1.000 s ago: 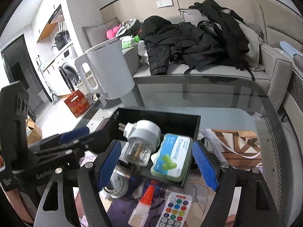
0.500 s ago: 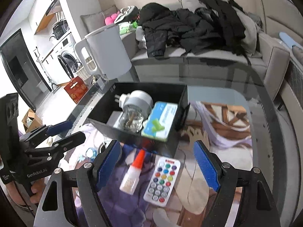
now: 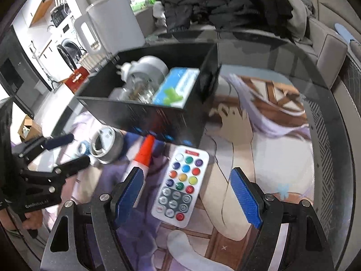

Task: Organize rigid objects
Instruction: 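Reach the left gripper down and grasp the blue eye-drop bottle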

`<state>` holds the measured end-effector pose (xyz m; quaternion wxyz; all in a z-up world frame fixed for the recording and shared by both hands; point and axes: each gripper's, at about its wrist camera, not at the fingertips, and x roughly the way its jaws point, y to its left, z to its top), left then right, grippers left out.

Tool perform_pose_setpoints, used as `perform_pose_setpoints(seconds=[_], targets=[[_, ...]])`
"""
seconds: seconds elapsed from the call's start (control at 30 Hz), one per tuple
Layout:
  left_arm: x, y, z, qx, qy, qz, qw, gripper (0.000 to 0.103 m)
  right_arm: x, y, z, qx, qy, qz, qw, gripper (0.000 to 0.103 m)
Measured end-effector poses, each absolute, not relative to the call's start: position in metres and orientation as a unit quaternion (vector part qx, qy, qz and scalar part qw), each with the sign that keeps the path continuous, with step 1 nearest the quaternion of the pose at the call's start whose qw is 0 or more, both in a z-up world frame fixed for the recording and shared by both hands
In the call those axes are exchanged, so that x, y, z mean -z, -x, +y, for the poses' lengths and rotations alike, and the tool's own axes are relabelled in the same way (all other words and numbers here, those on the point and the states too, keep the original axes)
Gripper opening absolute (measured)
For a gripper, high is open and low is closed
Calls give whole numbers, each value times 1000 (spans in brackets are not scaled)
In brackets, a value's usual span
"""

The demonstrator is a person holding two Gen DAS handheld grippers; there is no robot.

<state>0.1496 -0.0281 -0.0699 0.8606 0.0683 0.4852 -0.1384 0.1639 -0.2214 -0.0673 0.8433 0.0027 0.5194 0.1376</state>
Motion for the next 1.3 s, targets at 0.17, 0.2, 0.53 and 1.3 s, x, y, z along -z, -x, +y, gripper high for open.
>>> perform_pose_setpoints(seconds=[0.17, 0.2, 0.53, 1.3], targets=[[81, -150, -34, 137, -88, 497, 852, 69, 78, -162, -211, -134, 31, 518, 844, 81], [81, -150, -35, 137, -90, 493, 854, 69, 79, -162, -209, -132, 37, 516, 846, 81], [79, -126, -39, 169, -77, 511, 839, 69, 85, -145, -204, -134, 84, 504, 849, 79], [74, -126, -57, 206, -97, 504, 833, 29, 80, -134, -216, -153, 96, 489, 854, 45]])
